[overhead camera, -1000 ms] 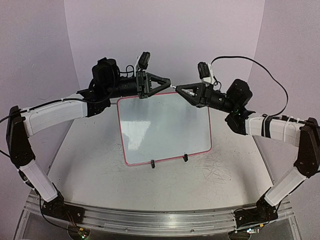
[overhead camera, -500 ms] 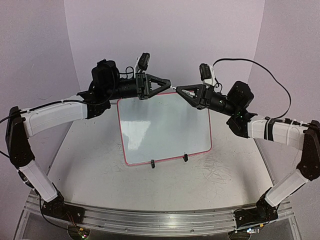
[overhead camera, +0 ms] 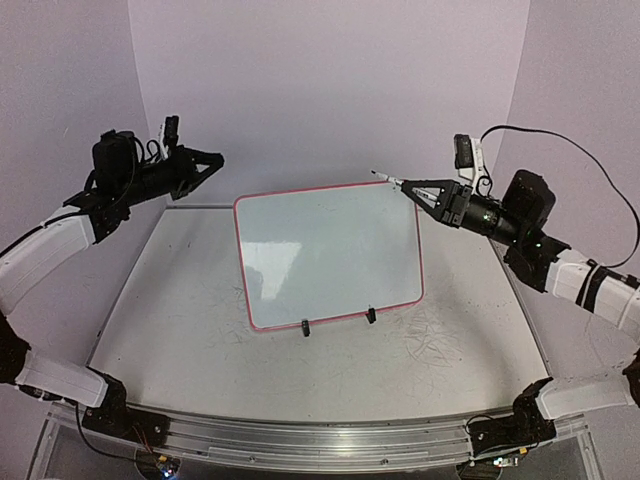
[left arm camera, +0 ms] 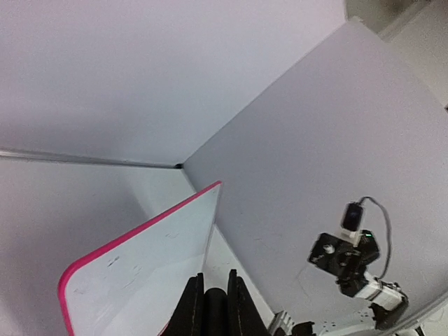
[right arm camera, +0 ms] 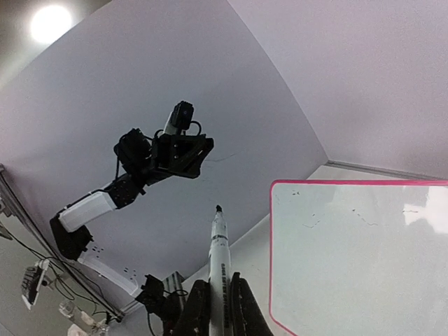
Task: Write a sentence on the whiteboard
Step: Open the pen cap from the whiteboard marker, then put down the pen cap at the corner of the board.
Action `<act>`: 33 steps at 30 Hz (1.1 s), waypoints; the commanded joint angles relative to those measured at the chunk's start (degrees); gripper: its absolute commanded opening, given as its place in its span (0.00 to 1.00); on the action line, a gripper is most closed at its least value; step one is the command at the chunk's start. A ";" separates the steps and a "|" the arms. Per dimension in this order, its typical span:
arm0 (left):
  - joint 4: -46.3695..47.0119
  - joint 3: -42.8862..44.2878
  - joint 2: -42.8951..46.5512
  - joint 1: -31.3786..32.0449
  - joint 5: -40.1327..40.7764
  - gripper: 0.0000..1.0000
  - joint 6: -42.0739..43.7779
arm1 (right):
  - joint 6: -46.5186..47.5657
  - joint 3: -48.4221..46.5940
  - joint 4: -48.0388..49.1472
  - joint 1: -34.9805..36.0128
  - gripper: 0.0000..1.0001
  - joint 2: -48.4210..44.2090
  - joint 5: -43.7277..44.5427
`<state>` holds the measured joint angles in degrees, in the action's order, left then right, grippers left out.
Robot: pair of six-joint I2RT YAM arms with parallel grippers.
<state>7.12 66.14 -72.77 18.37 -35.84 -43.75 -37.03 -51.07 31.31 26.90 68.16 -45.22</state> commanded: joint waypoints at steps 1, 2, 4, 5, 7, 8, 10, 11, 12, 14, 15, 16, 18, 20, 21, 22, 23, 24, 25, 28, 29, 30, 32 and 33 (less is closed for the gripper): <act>-25.46 -4.37 3.34 0.13 21.08 0.00 7.38 | 13.69 -4.61 -10.88 0.14 0.00 -2.14 6.04; -26.79 -6.02 3.84 0.14 23.58 0.00 7.13 | 14.81 -5.00 -11.15 0.16 0.00 -1.82 6.25; -28.43 -10.23 4.28 0.12 26.68 0.00 5.78 | 16.14 -5.65 -11.32 0.18 0.00 -0.85 5.86; -28.61 -12.50 4.08 0.13 27.32 0.00 5.02 | 16.37 -6.22 -11.33 0.19 0.00 -0.10 5.23; -30.21 -14.92 2.16 0.15 28.86 0.00 4.13 | 16.03 -7.51 -11.43 0.18 0.00 1.46 3.69; -32.06 -14.74 0.31 0.13 29.78 0.00 4.34 | 15.61 -8.05 -11.44 0.17 0.00 2.03 2.93; -36.00 -13.87 -4.24 0.77 33.96 0.00 5.02 | 14.57 -8.18 -11.33 0.18 0.00 2.40 1.73; -36.90 -13.80 -5.81 1.32 35.95 0.00 4.99 | 13.74 -7.99 -11.18 0.20 0.00 2.41 1.50; -36.89 -14.19 -7.04 1.62 37.73 0.00 4.64 | 13.23 -7.78 -11.12 0.18 0.00 2.33 0.98; -36.20 -15.28 -8.93 2.41 41.66 0.00 3.56 | 12.63 -7.28 -11.12 0.19 0.00 2.12 -0.11; -35.83 -15.46 -10.27 2.98 43.81 0.00 3.58 | 12.59 -7.03 -11.27 0.21 0.00 2.01 -0.50; -35.76 -15.43 -12.13 3.27 45.27 0.00 3.75 | 12.64 -6.82 -11.56 0.19 0.00 1.91 -0.75; -35.85 -15.79 -15.52 3.65 46.57 0.00 3.79 | 12.82 -6.80 -12.45 0.18 0.00 1.83 -1.53; -35.80 -16.04 -17.80 4.45 47.94 0.00 3.11 | 12.51 -6.53 -12.51 0.24 0.00 1.72 -1.73; -35.85 -16.13 -18.72 5.05 48.80 0.00 3.05 | 12.49 -6.52 -12.29 0.32 0.00 1.71 -1.58; -35.90 -16.21 -19.05 5.66 49.40 0.00 2.95 | 12.56 -6.63 -12.18 0.43 0.00 1.71 -1.41; -35.89 -16.50 -19.22 5.94 49.56 0.01 2.78 | 12.80 -6.75 -12.15 0.53 0.00 1.67 -1.02; -35.86 -16.80 -19.37 6.09 49.60 0.01 2.67 | 13.09 -6.83 -12.12 0.63 0.00 1.54 -0.50; -35.85 -17.02 -19.63 6.12 49.46 0.02 2.74 | 13.42 -6.77 -12.08 0.78 0.00 1.19 0.26; -35.82 -17.26 -21.03 6.37 49.02 0.03 3.45 | 14.03 -5.93 -11.67 1.40 0.00 -0.42 3.24; -35.72 -17.29 -21.45 6.46 48.84 0.04 3.65 | 14.16 -5.49 -11.44 1.65 0.00 -0.98 4.08; -35.75 -17.20 -21.95 6.59 48.58 0.05 3.82 | 14.04 -5.17 -11.29 1.85 0.00 -1.35 5.05; -35.77 -17.27 -22.56 6.68 48.58 0.08 4.07 | 13.57 -4.83 -11.19 2.11 0.00 -1.67 6.05; -35.76 -17.45 -22.65 6.68 48.76 0.11 4.11 | 13.32 -4.71 -11.17 2.29 0.00 -1.82 6.27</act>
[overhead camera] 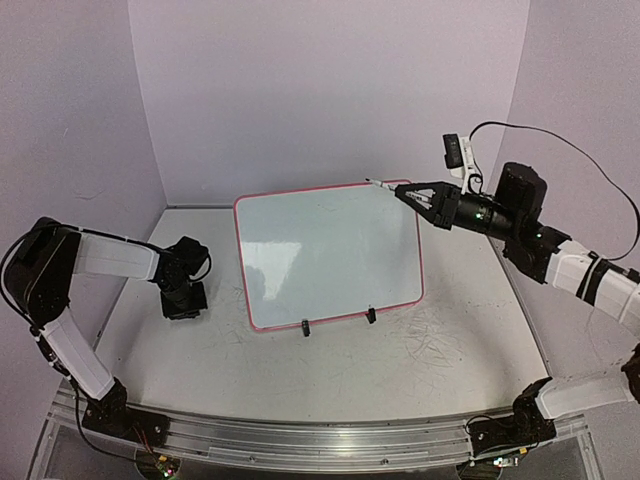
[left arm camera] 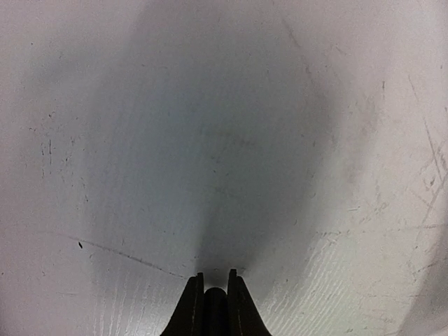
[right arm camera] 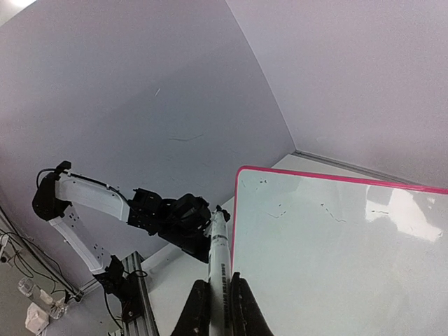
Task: Write a sentence on the whiteboard
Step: Put down the pen cap at the corner of the board.
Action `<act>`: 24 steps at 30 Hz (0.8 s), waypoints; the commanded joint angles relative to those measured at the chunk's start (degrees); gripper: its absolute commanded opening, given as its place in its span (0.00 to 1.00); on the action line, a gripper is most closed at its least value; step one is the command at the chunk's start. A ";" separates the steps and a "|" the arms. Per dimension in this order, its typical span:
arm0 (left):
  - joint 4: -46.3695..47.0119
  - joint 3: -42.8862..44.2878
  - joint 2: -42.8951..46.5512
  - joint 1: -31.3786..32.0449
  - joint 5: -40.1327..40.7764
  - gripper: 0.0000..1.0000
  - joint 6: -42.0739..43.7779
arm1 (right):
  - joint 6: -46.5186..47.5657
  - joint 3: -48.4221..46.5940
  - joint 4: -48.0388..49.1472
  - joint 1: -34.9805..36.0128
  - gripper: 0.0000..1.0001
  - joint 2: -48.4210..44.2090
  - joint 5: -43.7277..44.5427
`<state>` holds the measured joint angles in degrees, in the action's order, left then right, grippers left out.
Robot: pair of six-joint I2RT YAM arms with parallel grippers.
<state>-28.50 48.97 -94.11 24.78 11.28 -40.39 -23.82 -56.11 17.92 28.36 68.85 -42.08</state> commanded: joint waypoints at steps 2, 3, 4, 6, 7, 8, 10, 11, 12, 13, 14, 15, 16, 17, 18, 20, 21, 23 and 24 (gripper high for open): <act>-0.02 -0.74 -1.46 0.27 2.03 0.14 0.69 | -0.12 0.69 2.23 1.28 0.00 -2.85 3.38; 0.08 -1.01 -1.45 0.32 2.08 0.15 0.56 | -0.17 0.86 2.21 1.38 0.00 -2.98 3.37; 0.21 -1.27 -1.16 0.38 2.12 0.17 0.40 | -0.17 0.94 2.20 1.48 0.00 -2.97 3.31; 0.44 -1.67 -0.36 0.49 2.23 0.21 0.08 | -0.25 0.96 2.10 1.60 0.00 -2.77 3.12; 0.49 -1.75 0.06 0.55 2.22 0.22 0.00 | -0.22 0.86 1.91 1.64 0.00 -2.61 3.03; 0.50 -1.76 0.52 0.60 2.14 0.24 -0.02 | -0.15 0.70 1.68 1.66 0.00 -2.41 3.01; 0.40 -1.64 1.75 0.62 1.81 0.29 0.21 | 0.29 0.09 1.02 1.61 0.00 -1.84 3.31; 0.33 -1.52 2.42 0.62 1.65 0.32 0.44 | 0.74 -0.40 0.02 1.61 0.00 -1.48 3.88; 0.25 -1.31 3.10 0.62 1.51 0.35 0.64 | 1.28 -1.04 -1.33 1.61 0.00 -1.06 5.05; 0.03 -0.92 3.90 0.62 1.33 0.38 0.90 | 2.05 -1.99 -2.78 1.61 0.00 -0.43 6.25; -0.42 -0.51 4.79 0.62 1.17 0.42 1.23 | 3.01 -2.98 -4.52 1.61 0.00 0.26 7.15; -1.23 0.14 6.02 0.62 1.11 0.45 1.48 | 4.14 -3.80 -6.27 1.67 0.00 0.82 8.43; -2.09 0.84 7.03 0.62 1.13 0.48 1.78 | 4.96 -4.61 -8.10 1.73 0.00 1.32 9.91; -3.07 1.60 8.12 0.62 1.30 0.50 2.09 | 5.76 -5.34 -9.53 1.70 0.00 1.72 11.76; -4.49 2.72 9.82 0.62 1.84 0.52 2.42 | 6.39 -5.70 -10.75 1.71 0.00 2.01 15.04; -6.44 4.47 12.34 0.22 2.13 0.56 3.52 | 7.28 -5.74 -12.28 1.77 0.00 1.89 19.24; -7.56 5.62 13.53 -0.11 2.26 0.58 3.97 | 7.61 -5.82 -12.73 1.86 0.00 1.83 20.70; -9.51 7.86 16.12 -1.06 1.83 0.64 5.06 | 7.63 -6.26 -13.53 2.05 0.00 1.95 22.09; -9.47 8.59 17.40 -1.36 0.70 0.67 5.78 | 7.67 -6.78 -14.01 2.37 0.00 2.47 21.84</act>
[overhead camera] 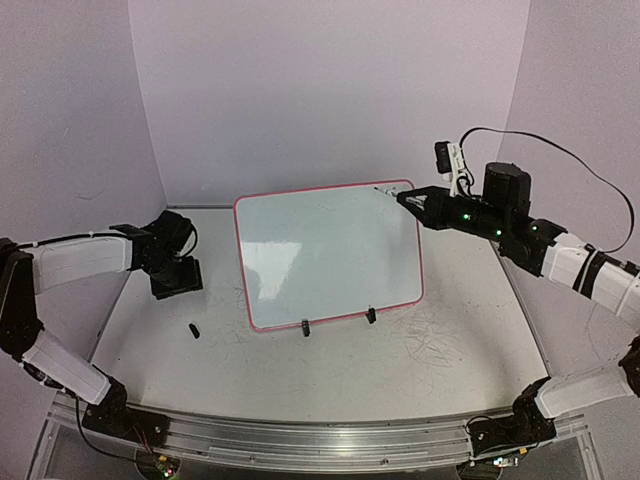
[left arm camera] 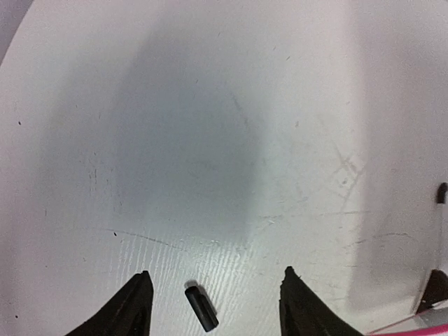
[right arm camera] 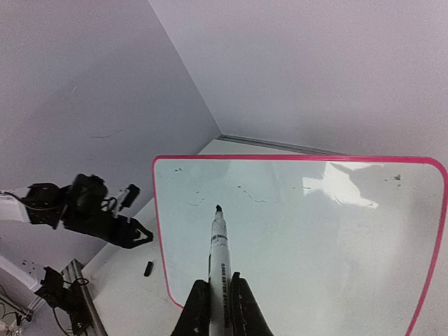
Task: Write a sentence on the whiteboard
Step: Hold the whiteboard at the center of the board.
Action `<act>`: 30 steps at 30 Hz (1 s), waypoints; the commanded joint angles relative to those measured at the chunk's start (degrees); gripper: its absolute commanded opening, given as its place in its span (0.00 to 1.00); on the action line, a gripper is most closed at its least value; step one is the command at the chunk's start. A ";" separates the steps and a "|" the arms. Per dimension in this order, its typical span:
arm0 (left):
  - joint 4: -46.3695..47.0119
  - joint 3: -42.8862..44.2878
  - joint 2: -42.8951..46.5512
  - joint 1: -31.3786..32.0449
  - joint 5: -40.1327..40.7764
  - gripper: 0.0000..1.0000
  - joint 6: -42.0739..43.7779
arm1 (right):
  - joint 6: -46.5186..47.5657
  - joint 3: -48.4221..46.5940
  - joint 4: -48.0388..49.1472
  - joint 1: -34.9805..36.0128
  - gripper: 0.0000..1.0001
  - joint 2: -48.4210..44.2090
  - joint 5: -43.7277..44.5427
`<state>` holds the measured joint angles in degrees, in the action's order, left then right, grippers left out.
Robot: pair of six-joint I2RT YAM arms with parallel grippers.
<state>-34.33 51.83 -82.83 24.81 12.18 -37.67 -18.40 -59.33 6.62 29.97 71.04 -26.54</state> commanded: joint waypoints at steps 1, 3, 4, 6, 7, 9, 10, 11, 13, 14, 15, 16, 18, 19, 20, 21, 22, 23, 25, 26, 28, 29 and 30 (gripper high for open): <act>-3.03 6.40 7.57 -1.58 -2.40 0.73 3.99 | 2.35 -4.20 -3.61 1.23 0.00 0.87 6.14; -0.39 7.25 10.03 -1.94 -8.57 0.81 6.81 | 2.42 -5.15 -4.87 3.15 0.00 1.62 8.67; 2.04 7.33 10.94 -2.06 -13.08 0.85 8.42 | 2.44 -5.29 -5.10 4.55 0.00 1.71 11.42; 9.03 6.00 12.98 -2.36 -22.28 0.91 10.64 | 2.58 -6.02 -5.43 7.30 0.00 2.11 15.42; 12.53 5.25 13.57 -2.86 -26.55 0.94 11.24 | 2.80 -6.34 -5.54 8.32 0.00 2.41 15.56; 19.11 4.37 13.54 -3.70 -35.67 0.99 11.48 | 2.97 -7.30 -5.48 10.43 0.00 3.38 15.86; 21.86 4.02 13.08 -4.09 -39.46 0.99 11.49 | 3.08 -7.98 -5.48 11.68 0.00 3.96 16.33; 25.29 3.67 12.30 -4.45 -43.48 1.00 11.31 | 3.51 -8.47 -5.48 12.68 0.00 4.89 16.92; 30.51 3.17 10.30 -5.80 -50.53 0.99 10.81 | 4.46 -10.46 -5.59 15.41 0.00 7.12 18.44; 32.78 3.09 9.04 -6.66 -53.78 0.98 10.52 | 4.97 -11.51 -5.75 16.52 0.00 8.19 19.27; 34.92 3.33 7.47 -7.55 -56.92 0.96 10.36 | 5.41 -12.75 -5.93 17.69 0.00 9.36 19.97; 36.57 3.85 5.76 -8.61 -59.75 0.92 10.35 | 5.87 -14.11 -6.12 18.80 0.00 10.57 20.50; 38.22 4.59 2.94 -10.58 -64.00 0.83 10.65 | 6.64 -16.57 -6.29 20.43 0.00 12.69 21.27; 38.46 5.03 2.05 -11.22 -65.60 0.79 11.14 | 6.88 -17.45 -6.35 21.03 0.00 13.45 21.61; 38.57 5.54 1.24 -11.47 -66.67 0.76 11.81 | 7.05 -18.50 -6.43 21.76 0.00 14.43 21.90; 38.59 6.02 0.46 -11.54 -67.50 0.74 12.66 | 7.26 -19.15 -6.44 22.13 0.00 15.08 21.96; 38.63 6.40 -0.11 -11.59 -67.72 0.73 13.64 | 7.44 -19.87 -6.44 22.52 0.00 15.67 21.91; 38.67 6.72 -0.86 -11.76 -67.62 0.72 14.38 | 7.59 -20.36 -6.44 22.82 0.00 16.45 21.74; 38.72 7.75 -2.88 -12.38 -68.07 0.72 14.87 | 8.00 -21.63 -6.44 23.28 0.00 18.07 21.01; 38.79 8.31 -3.65 -12.58 -68.88 0.72 15.28 | 8.43 -22.23 -6.43 23.60 0.00 18.68 20.66; 39.25 8.90 -4.56 -12.75 -69.65 0.71 16.22 | 9.35 -23.34 -6.36 24.42 0.00 19.67 20.44; 39.50 9.07 -4.90 -12.78 -70.03 0.70 16.82 | 9.68 -23.82 -6.36 24.67 0.00 20.26 20.72; 39.62 9.34 -5.02 -12.85 -70.44 0.67 17.59 | 9.97 -24.42 -6.36 24.93 0.00 20.74 20.79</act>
<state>1.33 57.65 -86.90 12.64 -53.69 -23.95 -10.82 -79.66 -0.94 53.70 90.05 -6.66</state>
